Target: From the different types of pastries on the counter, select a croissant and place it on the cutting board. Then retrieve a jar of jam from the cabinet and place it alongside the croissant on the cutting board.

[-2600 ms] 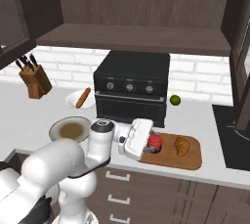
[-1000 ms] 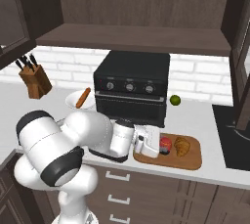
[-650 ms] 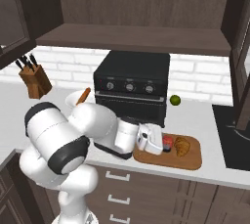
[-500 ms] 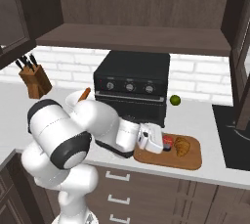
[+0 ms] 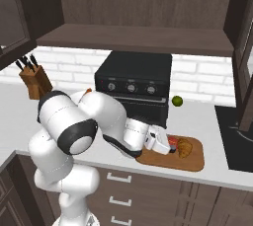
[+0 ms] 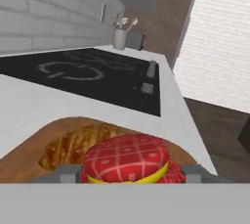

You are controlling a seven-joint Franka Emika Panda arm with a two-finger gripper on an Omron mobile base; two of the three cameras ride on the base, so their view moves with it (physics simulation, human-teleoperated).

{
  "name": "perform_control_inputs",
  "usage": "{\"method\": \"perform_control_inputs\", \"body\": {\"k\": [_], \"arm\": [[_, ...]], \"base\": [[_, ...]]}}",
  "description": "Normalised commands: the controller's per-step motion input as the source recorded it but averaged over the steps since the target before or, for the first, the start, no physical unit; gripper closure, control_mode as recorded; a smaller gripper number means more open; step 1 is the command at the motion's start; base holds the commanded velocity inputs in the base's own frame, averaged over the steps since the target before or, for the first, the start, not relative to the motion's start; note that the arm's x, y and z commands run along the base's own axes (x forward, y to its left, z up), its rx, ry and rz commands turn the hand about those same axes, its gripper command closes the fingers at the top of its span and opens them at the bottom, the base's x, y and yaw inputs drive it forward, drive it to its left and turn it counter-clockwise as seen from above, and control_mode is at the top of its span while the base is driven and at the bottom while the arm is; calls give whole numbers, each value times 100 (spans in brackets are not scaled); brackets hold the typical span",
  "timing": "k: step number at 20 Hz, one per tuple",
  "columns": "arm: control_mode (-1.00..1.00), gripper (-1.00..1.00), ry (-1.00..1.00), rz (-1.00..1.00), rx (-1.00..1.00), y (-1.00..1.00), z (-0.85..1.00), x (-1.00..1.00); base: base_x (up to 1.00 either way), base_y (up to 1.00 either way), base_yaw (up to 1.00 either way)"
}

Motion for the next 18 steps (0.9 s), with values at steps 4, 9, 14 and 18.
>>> {"method": "perform_control_inputs", "body": {"k": [4, 9, 14, 18], "arm": [[-100, 100, -16, 0, 0, 2, -48, 7], [-100, 100, -18, 0, 0, 9, -48, 2], [-100, 100, -20, 0, -5, 26, -53, 0], [-100, -100, -21, 0, -8, 37, -54, -18]], "base": [[0, 0, 0], [0, 0, 0], [0, 0, 0], [0, 0, 0]]}}
